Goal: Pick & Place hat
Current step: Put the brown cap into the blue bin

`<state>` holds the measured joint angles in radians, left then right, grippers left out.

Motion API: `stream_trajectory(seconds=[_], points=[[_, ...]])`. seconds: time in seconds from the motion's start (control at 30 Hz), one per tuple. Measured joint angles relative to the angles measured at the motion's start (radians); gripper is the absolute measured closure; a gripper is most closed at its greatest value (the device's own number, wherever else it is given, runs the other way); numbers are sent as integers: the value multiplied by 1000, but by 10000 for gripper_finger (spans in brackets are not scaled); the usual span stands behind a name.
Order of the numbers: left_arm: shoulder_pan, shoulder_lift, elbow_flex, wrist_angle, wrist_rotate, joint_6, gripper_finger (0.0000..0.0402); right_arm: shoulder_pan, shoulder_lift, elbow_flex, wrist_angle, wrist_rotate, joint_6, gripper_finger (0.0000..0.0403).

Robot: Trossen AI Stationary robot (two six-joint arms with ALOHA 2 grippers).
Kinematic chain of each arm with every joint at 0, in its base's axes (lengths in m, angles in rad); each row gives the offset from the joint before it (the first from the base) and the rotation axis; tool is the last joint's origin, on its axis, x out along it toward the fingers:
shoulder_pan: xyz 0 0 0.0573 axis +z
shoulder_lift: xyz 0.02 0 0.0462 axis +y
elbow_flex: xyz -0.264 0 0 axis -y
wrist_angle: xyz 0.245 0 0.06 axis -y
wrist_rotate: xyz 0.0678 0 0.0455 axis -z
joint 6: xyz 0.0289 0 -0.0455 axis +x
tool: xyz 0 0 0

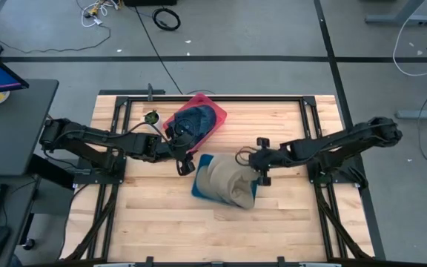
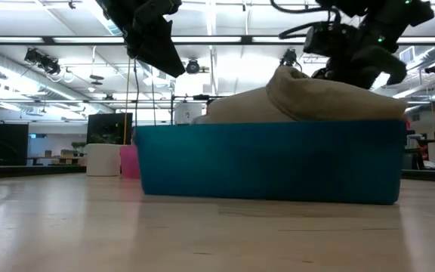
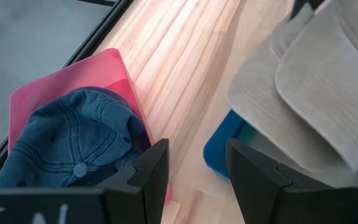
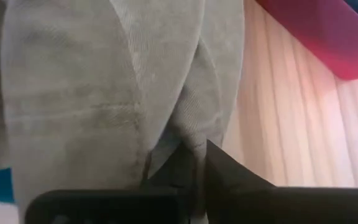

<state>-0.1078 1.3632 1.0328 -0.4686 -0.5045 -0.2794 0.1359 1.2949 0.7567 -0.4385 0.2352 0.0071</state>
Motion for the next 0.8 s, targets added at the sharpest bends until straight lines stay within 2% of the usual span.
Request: stream_trajectory(seconds=[0.23, 0.33, 0.5, 0.63, 0.8], points=[[0, 0, 0, 0, 0, 2, 237, 95, 0, 0, -2, 60, -61, 397], [0, 0, 0, 0, 0, 2, 237, 136, 0, 0, -16, 131, -89, 399], [0, 13, 0, 2, -2, -2, 237, 202, 0, 0, 2, 173, -233, 401], [0, 48, 0, 5, -10, -3, 237, 236, 0, 0, 47, 133, -320, 401], [0, 94, 0, 39, -20, 2, 237, 242, 14, 0, 59, 59, -321, 402]])
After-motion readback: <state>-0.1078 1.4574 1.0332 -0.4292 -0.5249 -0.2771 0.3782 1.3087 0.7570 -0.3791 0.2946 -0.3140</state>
